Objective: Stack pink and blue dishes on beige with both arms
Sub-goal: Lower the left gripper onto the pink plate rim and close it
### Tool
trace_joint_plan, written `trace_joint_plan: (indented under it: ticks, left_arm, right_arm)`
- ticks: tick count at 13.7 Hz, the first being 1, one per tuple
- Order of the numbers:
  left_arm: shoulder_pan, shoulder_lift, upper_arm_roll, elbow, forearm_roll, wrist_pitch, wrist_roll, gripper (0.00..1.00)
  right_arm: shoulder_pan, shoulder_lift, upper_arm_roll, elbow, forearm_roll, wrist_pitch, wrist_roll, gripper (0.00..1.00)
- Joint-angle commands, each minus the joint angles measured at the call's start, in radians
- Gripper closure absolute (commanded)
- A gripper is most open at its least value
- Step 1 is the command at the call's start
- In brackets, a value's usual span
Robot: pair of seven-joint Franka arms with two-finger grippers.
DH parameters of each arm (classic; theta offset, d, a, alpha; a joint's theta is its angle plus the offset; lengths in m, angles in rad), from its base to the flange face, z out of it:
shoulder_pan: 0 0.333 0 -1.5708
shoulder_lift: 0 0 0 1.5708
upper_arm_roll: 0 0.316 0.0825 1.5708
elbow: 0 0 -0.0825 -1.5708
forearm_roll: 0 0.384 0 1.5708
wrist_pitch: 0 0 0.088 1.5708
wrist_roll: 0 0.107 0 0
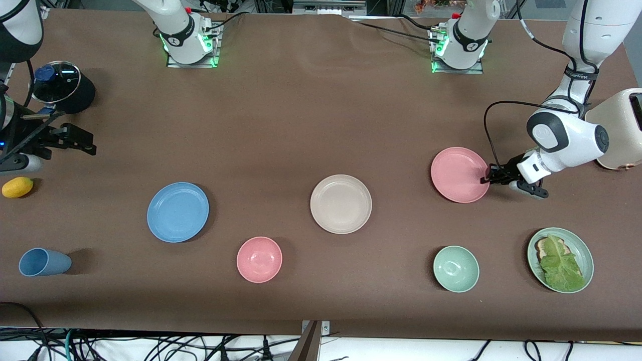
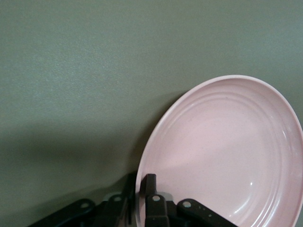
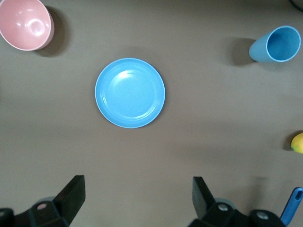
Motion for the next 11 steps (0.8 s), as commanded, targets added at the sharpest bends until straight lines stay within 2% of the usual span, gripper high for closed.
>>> trace_joint_plan:
  ticks: [1,8,11]
  left_arm:
    - [-0.013,-0.017,0.006,-0.005,-0.031,-0.025,0.025,1.0]
    - [-0.098,-0.06,-0.003,0.03,-0.031,-0.065,-0.209,1.0]
    - [-0.128,-0.075,-0.008,0.086,-0.032,-0.195,-0.37,1.0]
  right_arm:
    - [-0.006,-0.003,0.004,0.009,0.016,-0.029,0.001,0.0]
    - [-0.006,-0.002,0.001,0.009,0.015,-0.018,0.001,0.0]
    - [-0.006,-0.002,0.002,0.011,0.007,-0.018,0.001,0.0]
